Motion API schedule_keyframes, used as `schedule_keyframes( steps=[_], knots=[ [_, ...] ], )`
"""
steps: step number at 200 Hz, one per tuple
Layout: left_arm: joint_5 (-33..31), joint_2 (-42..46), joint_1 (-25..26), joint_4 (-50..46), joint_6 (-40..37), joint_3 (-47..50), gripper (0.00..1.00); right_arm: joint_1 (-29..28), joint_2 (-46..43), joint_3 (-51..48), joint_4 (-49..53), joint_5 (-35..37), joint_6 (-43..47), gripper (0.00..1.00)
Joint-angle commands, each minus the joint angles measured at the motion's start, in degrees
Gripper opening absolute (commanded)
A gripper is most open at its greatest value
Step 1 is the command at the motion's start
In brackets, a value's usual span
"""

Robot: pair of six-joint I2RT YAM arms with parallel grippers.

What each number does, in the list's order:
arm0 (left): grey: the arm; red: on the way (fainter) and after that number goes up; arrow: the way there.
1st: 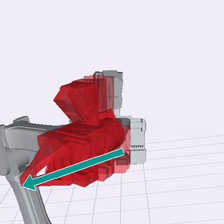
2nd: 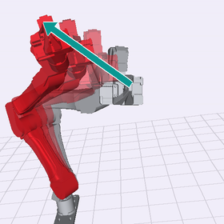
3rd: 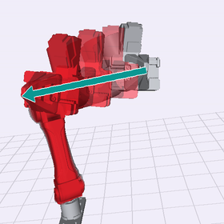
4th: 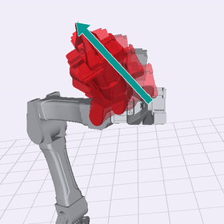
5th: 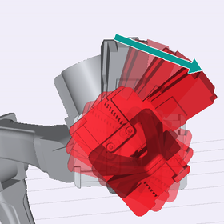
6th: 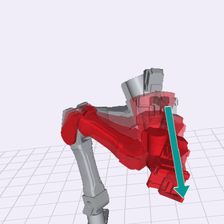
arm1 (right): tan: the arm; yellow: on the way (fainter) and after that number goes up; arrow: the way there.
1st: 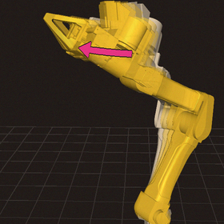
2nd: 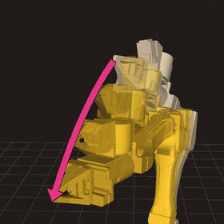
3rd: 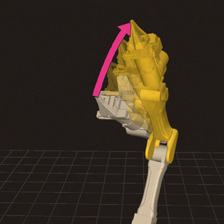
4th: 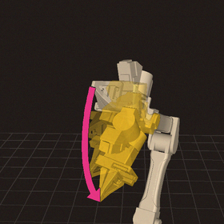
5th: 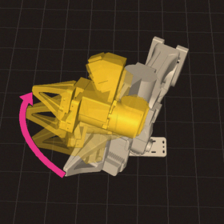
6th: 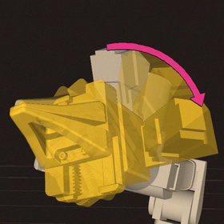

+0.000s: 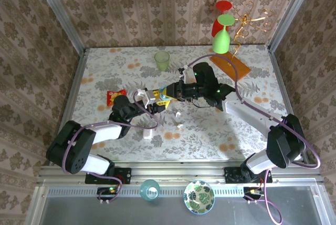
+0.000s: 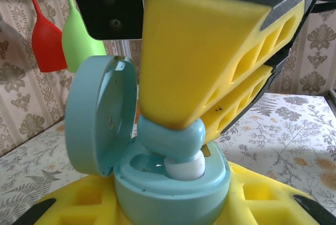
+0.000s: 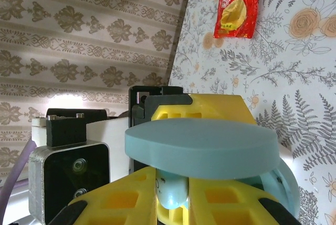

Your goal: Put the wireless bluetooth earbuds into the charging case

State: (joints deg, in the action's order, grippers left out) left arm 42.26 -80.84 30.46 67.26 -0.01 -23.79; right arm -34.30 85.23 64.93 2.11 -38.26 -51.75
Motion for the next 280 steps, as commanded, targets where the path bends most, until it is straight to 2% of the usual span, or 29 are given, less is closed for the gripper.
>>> schedule_keyframes(
  steps=[1, 88, 126, 139, 163, 186, 196, 213, 228, 249, 280],
  knots=[
    [0.0, 0.8, 0.3, 2.3, -0.6, -1.8, 0.26, -0.9, 0.7, 1.3, 3.0, 2.1, 1.7, 0.19],
    [-0.2, 1.0, 0.3, 2.4, -0.8, -1.4, 0.26, -0.7, -1.5, 1.8, 6.7, 5.1, 5.1, 0.32],
    [-0.6, 1.0, 0.1, 3.0, -0.8, -1.0, 0.26, 0.0, -5.1, 1.1, 7.9, 6.2, 9.1, 0.4],
    [-0.8, 1.1, -0.1, 3.0, -0.8, -0.8, 0.26, 0.5, -8.7, 0.4, 8.5, 6.7, 11.2, 0.44],
    [-0.7, 1.4, -0.5, 3.0, -0.9, -0.5, 0.26, 3.1, -13.2, -2.9, 7.8, 8.7, 13.1, 0.47],
    [-0.5, 2.4, -1.0, 2.5, -0.9, -0.1, 0.26, 8.9, -17.1, -7.3, 7.0, 11.7, 12.8, 0.48],
    [-0.4, 2.8, -1.1, 2.1, -1.0, 0.1, 0.26, 12.0, -17.7, -8.7, 8.0, 13.6, 13.7, 0.49],
    [-0.4, 3.2, -1.2, 1.5, -1.4, 0.4, 0.26, 15.8, -16.7, -9.0, 12.3, 20.9, 17.2, 0.5],
    [-0.4, 3.2, -1.2, 1.4, -1.3, 0.4, 0.26, 16.9, -13.6, -7.9, 15.5, 29.8, 21.2, 0.51],
    [-0.1, 3.1, -1.2, 1.4, -1.2, 0.2, 0.26, 17.6, -7.3, -6.4, 14.8, 39.7, 23.5, 0.52],
    [0.2, 3.6, -1.2, 1.1, -1.0, 0.3, 0.26, 19.0, 3.1, -3.6, 9.2, 45.4, 22.7, 0.52]
  ],
)
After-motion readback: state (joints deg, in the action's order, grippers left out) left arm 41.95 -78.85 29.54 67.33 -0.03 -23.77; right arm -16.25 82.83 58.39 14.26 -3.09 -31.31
